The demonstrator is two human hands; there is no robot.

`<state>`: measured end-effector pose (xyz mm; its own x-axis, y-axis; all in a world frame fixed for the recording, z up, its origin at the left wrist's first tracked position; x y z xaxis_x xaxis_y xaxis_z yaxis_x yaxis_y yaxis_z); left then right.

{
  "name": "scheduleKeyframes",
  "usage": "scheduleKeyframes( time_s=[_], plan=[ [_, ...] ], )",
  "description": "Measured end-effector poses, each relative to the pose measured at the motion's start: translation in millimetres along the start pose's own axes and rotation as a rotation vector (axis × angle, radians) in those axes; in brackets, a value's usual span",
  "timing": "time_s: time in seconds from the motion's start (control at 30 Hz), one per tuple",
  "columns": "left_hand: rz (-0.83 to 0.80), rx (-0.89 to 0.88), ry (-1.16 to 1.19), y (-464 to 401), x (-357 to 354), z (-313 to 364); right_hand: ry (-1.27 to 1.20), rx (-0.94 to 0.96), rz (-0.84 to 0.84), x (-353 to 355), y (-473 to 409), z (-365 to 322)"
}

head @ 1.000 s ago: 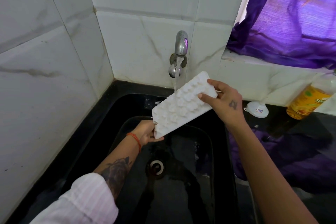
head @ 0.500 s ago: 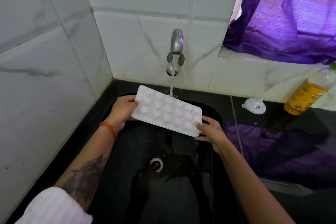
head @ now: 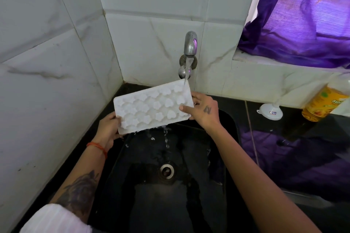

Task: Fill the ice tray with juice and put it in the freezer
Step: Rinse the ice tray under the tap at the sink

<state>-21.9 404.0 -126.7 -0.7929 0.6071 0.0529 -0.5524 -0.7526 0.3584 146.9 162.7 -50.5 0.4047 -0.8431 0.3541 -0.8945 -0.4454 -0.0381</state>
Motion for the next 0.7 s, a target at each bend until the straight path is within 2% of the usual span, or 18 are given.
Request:
scheduleKeyframes(
  time_s=[0.07, 0.2, 0.4, 0.53, 0.7],
  plan=[
    [-0.001, 0.079, 0.016, -0.7, -2.8, -12.9, 0.049, 0.060, -0.010, -2.3, -2.2, -14.8],
    [-0.108, 0.197, 0.114, 6.5, -31.0, -28.0, 0.143, 0.119, 0.035, 9.9, -9.5, -28.9],
    [-0.265, 0.426, 0.635, 22.9, -95.8, -32.2, 0.115, 0.058, 0.190, 64.4, -13.0, -0.1],
    [-0.296, 0.470, 0.763, 34.6, -125.4, -24.0, -0.157, 0.054, 0.264, 98.1, 2.5, 35.1],
    [-0.307, 0.353, 0.746, 45.5, -139.5, -7.3, -0.577, -0.116, 0.362, 117.1, 27.3, 94.8]
  ],
)
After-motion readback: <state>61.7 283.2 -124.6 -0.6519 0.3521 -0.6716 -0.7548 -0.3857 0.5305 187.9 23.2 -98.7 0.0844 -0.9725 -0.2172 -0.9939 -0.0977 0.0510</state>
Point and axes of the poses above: each hand's wrist, its own y-axis away from the middle knuckle, its own x-axis out of the back of the hand, z = x × y, the point moved 7 cm from there along -y, towards the middle knuckle, and after that the axes turned 1 degree about -x, right-handed, at the moved point
